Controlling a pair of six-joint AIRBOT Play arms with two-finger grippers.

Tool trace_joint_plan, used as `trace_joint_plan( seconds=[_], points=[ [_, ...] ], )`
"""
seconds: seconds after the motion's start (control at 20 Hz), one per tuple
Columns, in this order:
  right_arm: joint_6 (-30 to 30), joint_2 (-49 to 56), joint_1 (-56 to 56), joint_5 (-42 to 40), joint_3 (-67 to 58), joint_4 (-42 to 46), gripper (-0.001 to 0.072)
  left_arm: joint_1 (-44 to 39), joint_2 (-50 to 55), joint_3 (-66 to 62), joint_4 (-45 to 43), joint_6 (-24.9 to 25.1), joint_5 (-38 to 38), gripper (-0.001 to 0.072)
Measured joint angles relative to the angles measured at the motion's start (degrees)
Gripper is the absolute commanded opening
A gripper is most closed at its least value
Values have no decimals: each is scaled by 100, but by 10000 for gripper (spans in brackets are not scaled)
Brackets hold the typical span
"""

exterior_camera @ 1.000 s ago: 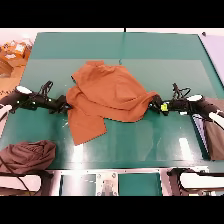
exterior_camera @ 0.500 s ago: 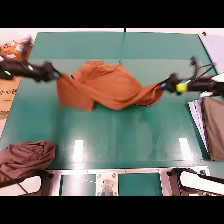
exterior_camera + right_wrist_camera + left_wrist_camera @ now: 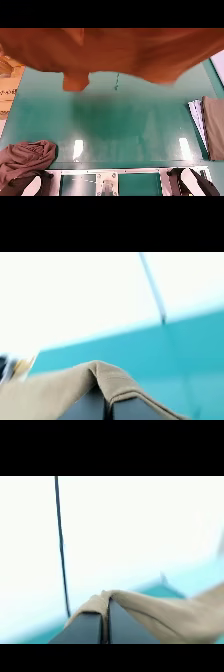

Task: Fold the shirts.

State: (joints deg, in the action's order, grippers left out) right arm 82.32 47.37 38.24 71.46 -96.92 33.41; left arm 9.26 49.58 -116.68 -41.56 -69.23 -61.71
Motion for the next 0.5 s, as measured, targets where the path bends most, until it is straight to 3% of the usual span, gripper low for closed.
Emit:
trace_joint_plan(
  seconds=[0.25, 0.5],
  points=[
    [118, -306, 262, -177, -131, 4, 19, 0, -101, 111, -245, 13, 70, 27],
    [-177, 131, -103, -509, 992, 13, 18, -33, 595, 1008, -203, 17, 42, 27]
  ],
)
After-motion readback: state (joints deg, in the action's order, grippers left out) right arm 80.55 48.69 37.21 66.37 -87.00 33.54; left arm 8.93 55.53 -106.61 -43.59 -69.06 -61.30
